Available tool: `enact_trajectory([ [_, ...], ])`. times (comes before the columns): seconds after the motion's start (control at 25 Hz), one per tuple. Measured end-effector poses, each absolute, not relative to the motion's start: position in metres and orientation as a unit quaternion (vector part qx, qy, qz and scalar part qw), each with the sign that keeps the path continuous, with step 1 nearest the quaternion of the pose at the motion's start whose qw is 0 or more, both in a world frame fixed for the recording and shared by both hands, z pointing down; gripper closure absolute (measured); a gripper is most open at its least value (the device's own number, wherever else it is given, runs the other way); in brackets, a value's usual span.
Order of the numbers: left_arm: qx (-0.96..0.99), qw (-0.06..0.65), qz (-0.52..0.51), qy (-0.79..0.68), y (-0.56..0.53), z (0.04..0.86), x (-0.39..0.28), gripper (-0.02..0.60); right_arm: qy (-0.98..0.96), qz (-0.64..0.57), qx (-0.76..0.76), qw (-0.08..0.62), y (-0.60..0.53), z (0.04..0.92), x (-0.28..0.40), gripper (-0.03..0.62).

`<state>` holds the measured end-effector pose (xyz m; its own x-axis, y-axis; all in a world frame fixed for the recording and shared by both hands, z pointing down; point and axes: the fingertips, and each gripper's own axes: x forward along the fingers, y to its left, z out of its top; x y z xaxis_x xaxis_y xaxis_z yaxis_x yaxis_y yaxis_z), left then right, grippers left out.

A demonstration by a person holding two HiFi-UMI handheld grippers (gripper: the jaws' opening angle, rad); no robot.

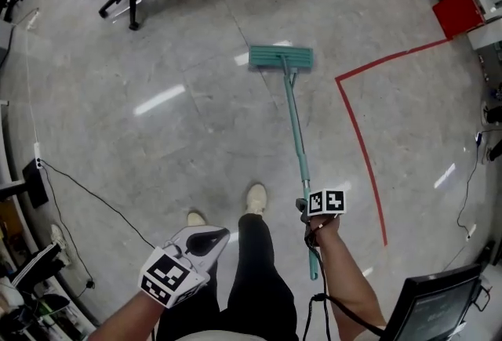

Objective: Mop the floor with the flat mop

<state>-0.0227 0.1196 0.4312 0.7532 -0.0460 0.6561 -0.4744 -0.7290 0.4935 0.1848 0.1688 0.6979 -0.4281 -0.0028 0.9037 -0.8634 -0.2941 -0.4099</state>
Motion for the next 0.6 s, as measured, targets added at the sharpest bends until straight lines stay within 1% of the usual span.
enact_trajectory([
  [0.32,0.882,0.326,0.317,-0.124,0.144,0.422,-0.031,0.578,-0.482,0.704,0.414,0.318,0.294,0.669,0.139,0.549],
  [0.6,0.886,0.316,0.322,-0.105,0.156,0.418,-0.050,0.578,-0.472,0.708,0.408,0.330,0.370,0.659,0.100,0.549],
])
